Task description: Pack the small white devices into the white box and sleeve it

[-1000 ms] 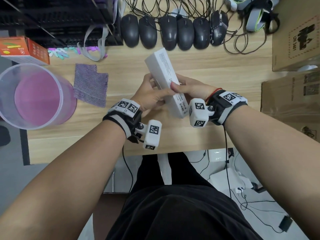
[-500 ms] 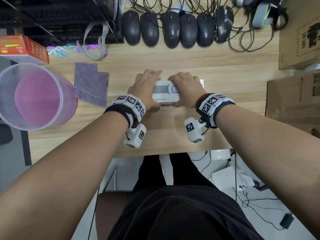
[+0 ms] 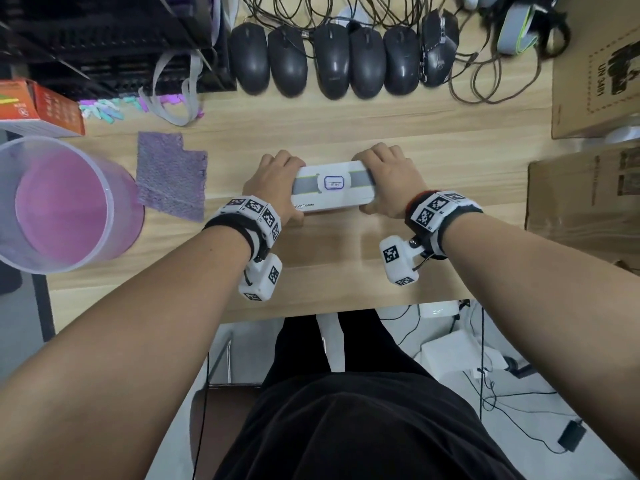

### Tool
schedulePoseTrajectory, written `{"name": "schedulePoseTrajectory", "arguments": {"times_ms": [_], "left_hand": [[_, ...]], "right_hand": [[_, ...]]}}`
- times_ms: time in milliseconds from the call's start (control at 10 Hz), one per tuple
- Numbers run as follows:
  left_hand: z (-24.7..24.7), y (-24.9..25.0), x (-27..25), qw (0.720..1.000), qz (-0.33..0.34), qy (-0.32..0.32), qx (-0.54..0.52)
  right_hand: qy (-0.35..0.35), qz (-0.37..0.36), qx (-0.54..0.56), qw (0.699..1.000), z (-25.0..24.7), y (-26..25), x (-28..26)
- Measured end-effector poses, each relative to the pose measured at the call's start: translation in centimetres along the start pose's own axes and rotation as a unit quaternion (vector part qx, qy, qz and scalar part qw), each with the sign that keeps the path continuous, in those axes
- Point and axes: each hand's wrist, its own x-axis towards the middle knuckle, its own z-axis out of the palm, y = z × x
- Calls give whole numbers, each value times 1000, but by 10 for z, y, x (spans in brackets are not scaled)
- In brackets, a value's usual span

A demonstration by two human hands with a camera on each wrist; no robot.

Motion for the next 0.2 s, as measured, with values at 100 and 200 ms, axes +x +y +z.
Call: {"name": "schedulePoseTrajectory", "arguments": {"times_ms": [100,200], "left_hand": [[-7,1,-7,1000,-6,-17,4],[-27,9,-11,1000,-3,-7,-5]], "right_hand": [[-20,10,10,1000,-4,-3,-6],[-18,17,42,999,-20,-5,-7]]}}
